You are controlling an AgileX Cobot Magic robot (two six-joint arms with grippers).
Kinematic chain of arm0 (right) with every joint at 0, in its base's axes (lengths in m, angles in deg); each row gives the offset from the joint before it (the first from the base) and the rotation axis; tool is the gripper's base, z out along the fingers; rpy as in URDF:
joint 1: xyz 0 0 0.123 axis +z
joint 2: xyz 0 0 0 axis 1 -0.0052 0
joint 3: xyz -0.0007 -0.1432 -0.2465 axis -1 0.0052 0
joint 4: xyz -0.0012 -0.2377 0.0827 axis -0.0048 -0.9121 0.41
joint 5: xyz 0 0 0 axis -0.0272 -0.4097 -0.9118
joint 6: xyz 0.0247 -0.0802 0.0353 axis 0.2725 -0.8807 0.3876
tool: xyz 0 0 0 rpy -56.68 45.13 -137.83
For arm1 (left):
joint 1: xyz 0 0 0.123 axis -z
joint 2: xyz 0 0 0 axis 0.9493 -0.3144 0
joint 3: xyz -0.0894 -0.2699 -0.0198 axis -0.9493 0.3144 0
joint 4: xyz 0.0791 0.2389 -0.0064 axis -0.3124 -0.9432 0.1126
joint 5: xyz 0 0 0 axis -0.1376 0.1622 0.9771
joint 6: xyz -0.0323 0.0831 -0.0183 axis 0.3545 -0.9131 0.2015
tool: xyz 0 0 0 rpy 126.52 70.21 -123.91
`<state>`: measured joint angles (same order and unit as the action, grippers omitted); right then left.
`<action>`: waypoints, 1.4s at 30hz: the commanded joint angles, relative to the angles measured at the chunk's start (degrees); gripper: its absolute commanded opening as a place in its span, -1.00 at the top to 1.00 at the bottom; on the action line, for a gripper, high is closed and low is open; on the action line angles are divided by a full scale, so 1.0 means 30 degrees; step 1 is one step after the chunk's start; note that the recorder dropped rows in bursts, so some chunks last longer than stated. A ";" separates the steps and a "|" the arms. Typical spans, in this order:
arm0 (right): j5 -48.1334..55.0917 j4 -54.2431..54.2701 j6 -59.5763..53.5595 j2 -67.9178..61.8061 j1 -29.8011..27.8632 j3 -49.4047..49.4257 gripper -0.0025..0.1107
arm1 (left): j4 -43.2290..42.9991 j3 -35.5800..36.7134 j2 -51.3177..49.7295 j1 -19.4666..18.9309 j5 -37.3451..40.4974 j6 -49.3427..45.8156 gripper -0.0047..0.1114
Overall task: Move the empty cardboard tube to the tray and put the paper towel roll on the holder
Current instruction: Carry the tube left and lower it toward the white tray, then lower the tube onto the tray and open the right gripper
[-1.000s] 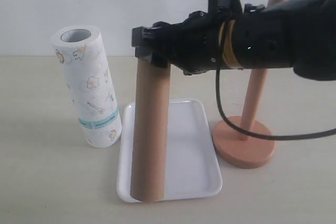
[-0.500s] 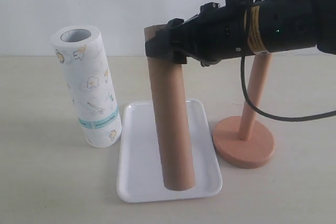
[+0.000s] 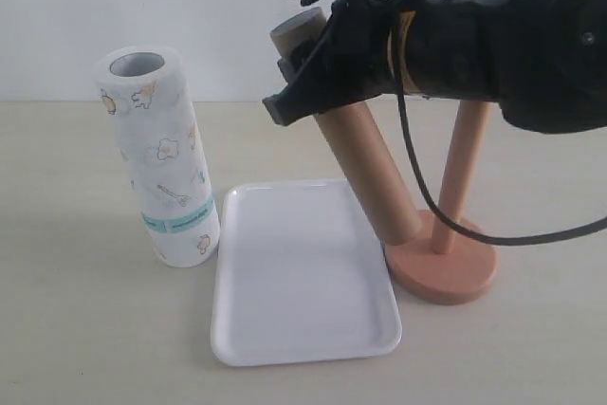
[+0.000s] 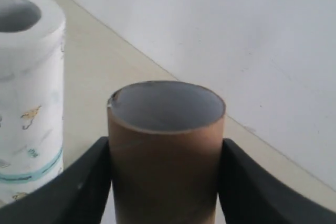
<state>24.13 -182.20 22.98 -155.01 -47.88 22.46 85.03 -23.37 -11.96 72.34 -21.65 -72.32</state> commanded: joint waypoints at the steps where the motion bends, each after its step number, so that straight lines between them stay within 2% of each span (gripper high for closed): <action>1: 0.3683 0.8713 -0.6880 -0.0186 0.0481 -0.1309 0.96 | 0.0037 0.0050 0.0065 -0.0012 -0.0031 0.0152 0.85; 2: 0.5566 1.2356 -1.1235 -0.0456 0.0731 -0.2210 0.96 | 0.0037 0.0050 0.0065 -0.0012 -0.0031 0.0152 0.85; 4: 0.7267 1.7842 -1.5734 -0.1046 0.0746 -0.3796 0.96 | 0.0037 0.0050 0.0065 -0.0012 -0.0031 0.0152 0.85; 10: 0.8937 2.2656 -1.8270 -0.1767 0.0705 -0.5763 0.96 | 0.0037 0.0050 0.0065 -0.0012 -0.0031 0.0152 0.85; 14: 1.0508 2.2835 -1.8361 -0.2371 0.0673 -0.6654 0.96 | 0.0037 0.0050 0.0065 -0.0012 -0.0031 0.0152 0.85; 35: 1.0346 2.3229 -1.7717 -0.2740 0.0673 -0.6688 0.96 | 0.0037 0.0050 0.0065 -0.0012 -0.0031 0.0152 0.85; 38: 1.0386 2.3433 -1.7717 -0.2740 0.0673 -0.6688 0.96 | 0.0020 0.0050 0.0065 0.0553 -0.0031 0.0152 0.85; 42: 1.0443 2.3574 -1.7414 -0.2740 0.0673 -0.6688 0.96 | 0.0020 0.0050 0.0065 0.0637 -0.0031 0.0152 0.85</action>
<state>55.30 -111.79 -30.00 -163.45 -45.72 2.78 85.03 -23.37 -11.96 73.89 -21.65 -72.32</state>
